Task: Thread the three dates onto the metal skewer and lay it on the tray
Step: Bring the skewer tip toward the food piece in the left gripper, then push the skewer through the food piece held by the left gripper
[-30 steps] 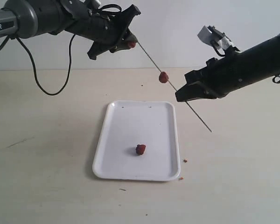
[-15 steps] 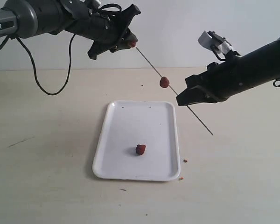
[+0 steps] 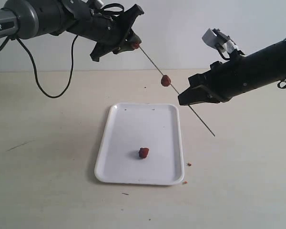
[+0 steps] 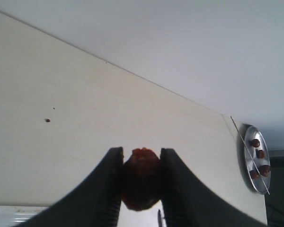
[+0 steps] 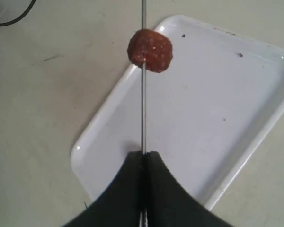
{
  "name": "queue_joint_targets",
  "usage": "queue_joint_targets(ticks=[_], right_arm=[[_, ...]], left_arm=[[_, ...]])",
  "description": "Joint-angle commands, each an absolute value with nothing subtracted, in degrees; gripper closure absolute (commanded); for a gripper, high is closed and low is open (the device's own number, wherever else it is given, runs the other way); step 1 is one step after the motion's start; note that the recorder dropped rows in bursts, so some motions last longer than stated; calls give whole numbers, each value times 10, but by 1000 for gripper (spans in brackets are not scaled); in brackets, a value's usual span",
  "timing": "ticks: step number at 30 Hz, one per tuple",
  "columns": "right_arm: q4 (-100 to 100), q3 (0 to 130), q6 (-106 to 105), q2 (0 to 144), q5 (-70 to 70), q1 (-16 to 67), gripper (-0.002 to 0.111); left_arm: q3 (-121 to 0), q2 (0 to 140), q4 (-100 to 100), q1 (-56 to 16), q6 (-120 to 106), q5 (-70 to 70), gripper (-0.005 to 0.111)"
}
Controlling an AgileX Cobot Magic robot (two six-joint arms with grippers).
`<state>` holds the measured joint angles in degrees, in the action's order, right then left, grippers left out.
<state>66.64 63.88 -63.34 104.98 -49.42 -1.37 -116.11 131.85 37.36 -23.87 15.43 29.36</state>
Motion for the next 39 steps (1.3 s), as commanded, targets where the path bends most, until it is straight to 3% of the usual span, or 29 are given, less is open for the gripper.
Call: queue_joint_targets(ticks=[1,27,31,39], right_arm=[[668,638,-643,1049,-503,-13,108],[693,638,-664,1049,-467,5,108],[706,648,-662,1055,-399,47,108],[733,651,-654,1061,-343,50,108]], left_arm=[[-1162,1316,383,-240,154,297,79],[-1162,1316,405,-241,143,317,79],[-1162,1316,417,-245,114,332,79],[-1162,1316,417,-254,108,335,79]])
